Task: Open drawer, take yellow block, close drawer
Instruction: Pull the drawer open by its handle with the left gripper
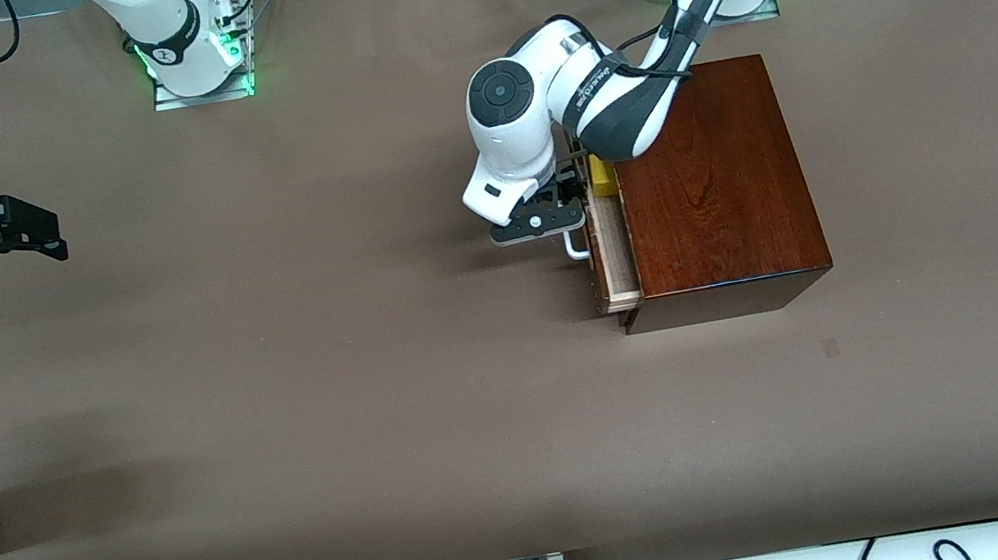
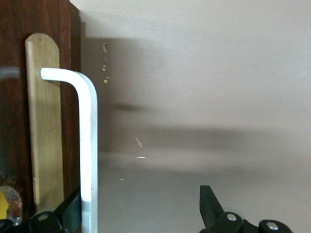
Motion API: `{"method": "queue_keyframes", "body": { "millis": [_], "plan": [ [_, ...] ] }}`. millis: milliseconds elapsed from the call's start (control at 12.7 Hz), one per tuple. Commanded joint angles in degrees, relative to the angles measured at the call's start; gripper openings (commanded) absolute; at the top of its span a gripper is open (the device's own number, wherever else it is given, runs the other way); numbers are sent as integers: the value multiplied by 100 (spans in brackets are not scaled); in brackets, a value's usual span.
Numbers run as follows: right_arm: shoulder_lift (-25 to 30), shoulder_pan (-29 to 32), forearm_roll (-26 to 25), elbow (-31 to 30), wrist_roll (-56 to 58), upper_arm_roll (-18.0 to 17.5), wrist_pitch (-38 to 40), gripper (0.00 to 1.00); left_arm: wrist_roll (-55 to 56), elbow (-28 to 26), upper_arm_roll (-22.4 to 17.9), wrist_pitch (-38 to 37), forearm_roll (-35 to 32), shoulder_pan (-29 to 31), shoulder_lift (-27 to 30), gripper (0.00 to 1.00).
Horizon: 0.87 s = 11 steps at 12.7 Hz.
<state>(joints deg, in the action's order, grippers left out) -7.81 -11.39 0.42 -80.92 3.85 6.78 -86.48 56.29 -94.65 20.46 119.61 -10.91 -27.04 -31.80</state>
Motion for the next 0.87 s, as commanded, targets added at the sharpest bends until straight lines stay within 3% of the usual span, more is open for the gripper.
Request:
{"method": "queue_keyframes", "body": {
  "millis": [0,789],
  "plan": [
    [51,49,90,6,1,-19,61,100,320,113,-16,255,370,-179,8,100],
    [51,49,90,6,1,-19,61,100,399,376,-16,599,712,-267,-229,100]
  ]
}}
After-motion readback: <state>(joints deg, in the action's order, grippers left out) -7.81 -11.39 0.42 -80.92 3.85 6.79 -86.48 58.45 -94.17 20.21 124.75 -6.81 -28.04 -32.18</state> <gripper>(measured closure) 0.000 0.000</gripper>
